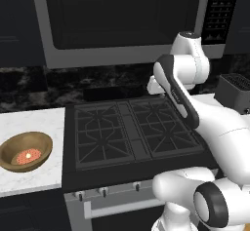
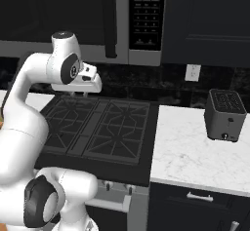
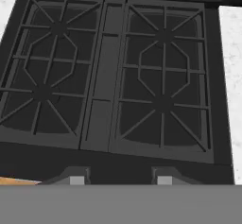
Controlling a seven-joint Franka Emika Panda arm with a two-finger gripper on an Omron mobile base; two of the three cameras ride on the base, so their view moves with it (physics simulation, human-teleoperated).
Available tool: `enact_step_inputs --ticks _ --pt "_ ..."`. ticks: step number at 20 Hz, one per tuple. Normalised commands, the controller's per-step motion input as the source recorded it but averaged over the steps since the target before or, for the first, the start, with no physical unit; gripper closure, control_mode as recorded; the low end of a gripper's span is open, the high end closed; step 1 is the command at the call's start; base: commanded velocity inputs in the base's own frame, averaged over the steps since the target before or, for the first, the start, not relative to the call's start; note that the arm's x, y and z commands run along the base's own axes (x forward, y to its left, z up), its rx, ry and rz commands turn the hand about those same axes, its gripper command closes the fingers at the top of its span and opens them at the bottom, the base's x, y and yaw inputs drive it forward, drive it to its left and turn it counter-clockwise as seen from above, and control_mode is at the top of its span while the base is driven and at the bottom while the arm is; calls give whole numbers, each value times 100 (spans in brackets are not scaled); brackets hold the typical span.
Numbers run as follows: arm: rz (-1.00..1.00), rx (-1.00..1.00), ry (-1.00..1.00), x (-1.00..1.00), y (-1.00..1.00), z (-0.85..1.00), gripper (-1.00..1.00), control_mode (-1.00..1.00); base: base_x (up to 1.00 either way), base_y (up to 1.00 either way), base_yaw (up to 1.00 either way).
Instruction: Open the microwave, place the bowl with waffle inside the microwave, then close the microwave door and turn it on.
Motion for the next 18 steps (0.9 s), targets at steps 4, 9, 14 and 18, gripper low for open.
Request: enact_step_inputs --ticks 4,9,14,18 --pt "2 0 -11 -30 -1 11 -100 -100 0 0 0" --pt "1 2 -47 -51 -30 43 -100 -100 0 0 0" --pt "-8 10 -53 -11 -25 59 -100 -100 0 0 0" --pt "-14 15 -40 20 -6 74 -100 -100 0 0 0"
